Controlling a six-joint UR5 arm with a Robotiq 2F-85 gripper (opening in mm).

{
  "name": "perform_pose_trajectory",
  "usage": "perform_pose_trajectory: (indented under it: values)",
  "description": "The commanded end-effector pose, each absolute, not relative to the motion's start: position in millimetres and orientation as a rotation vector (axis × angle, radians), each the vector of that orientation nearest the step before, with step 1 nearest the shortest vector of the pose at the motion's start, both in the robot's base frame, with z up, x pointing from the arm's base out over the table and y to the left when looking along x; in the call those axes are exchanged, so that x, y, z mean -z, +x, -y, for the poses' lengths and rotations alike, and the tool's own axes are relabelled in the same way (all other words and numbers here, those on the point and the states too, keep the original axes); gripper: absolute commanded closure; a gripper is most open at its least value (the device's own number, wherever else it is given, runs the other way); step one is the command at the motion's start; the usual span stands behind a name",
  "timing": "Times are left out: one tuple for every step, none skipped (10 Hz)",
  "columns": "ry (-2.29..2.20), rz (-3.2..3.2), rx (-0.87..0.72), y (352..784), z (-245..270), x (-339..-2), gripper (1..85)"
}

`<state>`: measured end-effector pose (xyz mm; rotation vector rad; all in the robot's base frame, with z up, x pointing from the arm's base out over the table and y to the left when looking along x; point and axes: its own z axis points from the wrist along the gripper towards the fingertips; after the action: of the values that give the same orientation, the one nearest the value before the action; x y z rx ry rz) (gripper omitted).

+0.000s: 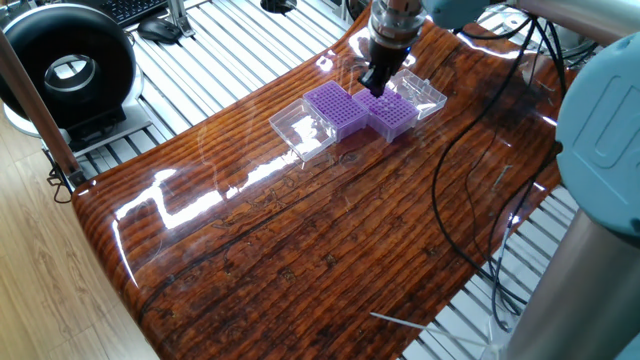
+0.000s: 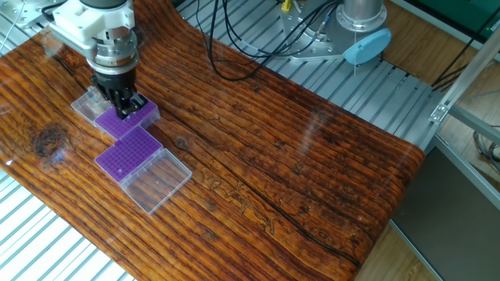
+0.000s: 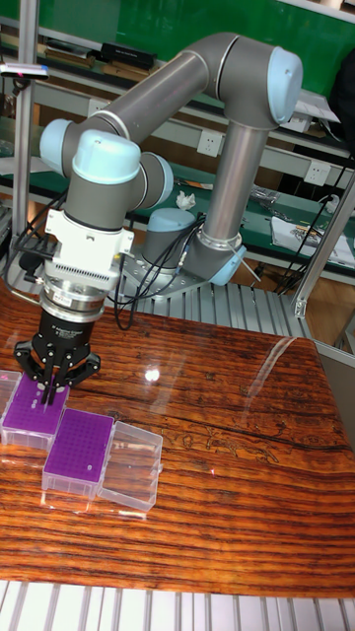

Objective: Transfer all small pipette tips from one holder to another

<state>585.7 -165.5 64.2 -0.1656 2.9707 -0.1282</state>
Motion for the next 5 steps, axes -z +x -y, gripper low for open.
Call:
perform_pose_trajectory:
  values:
    - [-0.180, -2.952, 0.107, 591.0, 165.9, -62.8, 84.7]
    - [-0.188, -2.951, 0.099, 591.5, 164.8, -62.2, 84.7]
    - [-0.197, -2.950, 0.078, 591.4, 161.5, -61.3, 84.7]
    - [-0.201, -2.949, 0.067, 591.7, 160.1, -60.2, 84.7]
    - [-0.203, -2.949, 0.065, 591.8, 159.9, -59.9, 84.7]
